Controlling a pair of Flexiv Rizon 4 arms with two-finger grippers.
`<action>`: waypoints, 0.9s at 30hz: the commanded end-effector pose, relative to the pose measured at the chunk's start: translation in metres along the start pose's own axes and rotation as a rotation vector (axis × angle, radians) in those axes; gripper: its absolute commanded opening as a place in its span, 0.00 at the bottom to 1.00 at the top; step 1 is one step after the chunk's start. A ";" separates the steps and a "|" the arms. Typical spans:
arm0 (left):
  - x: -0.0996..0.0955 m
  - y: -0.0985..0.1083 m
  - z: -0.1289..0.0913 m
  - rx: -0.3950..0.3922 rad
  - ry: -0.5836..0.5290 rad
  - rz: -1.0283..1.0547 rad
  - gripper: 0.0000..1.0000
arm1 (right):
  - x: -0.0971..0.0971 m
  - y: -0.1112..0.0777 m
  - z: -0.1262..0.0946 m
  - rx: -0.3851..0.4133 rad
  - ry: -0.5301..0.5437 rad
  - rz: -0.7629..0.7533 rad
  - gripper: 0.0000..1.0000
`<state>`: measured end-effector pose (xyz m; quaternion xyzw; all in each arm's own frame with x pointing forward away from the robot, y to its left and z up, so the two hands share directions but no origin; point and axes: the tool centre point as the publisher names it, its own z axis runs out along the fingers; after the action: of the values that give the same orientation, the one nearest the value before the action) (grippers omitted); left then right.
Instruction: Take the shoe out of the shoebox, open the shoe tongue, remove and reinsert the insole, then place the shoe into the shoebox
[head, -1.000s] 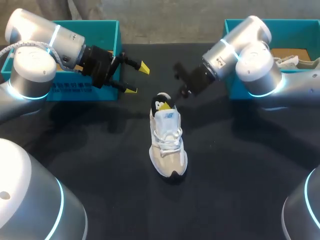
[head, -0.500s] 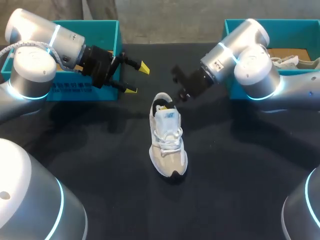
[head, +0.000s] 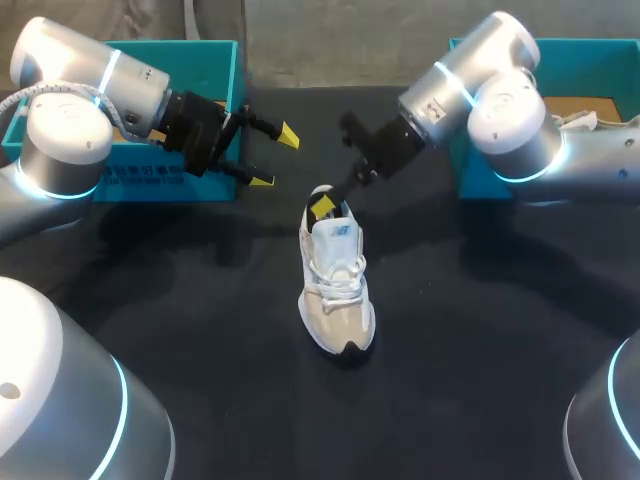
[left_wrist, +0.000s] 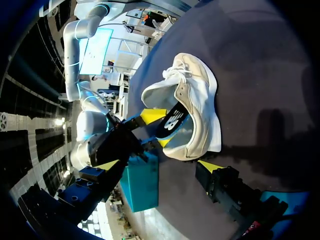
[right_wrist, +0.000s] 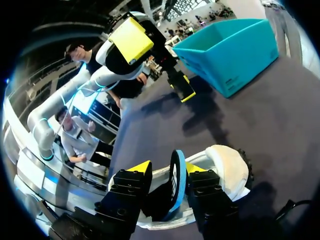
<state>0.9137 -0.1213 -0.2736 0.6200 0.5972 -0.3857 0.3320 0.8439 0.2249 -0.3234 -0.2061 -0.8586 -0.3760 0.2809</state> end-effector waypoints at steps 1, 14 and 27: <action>0.000 -0.001 0.000 -0.002 0.001 0.001 1.00 | 0.003 0.002 -0.003 0.004 -0.011 -0.001 0.38; 0.000 -0.001 0.000 -0.002 0.001 0.001 1.00 | -0.003 -0.011 -0.012 -0.015 -0.039 0.034 0.37; 0.000 -0.001 0.000 -0.002 0.001 0.001 1.00 | -0.005 -0.018 -0.022 -0.025 -0.072 0.059 0.38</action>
<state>0.9137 -0.1213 -0.2736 0.6200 0.5972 -0.3857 0.3320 0.8496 0.1991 -0.3258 -0.2460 -0.8569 -0.3694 0.2622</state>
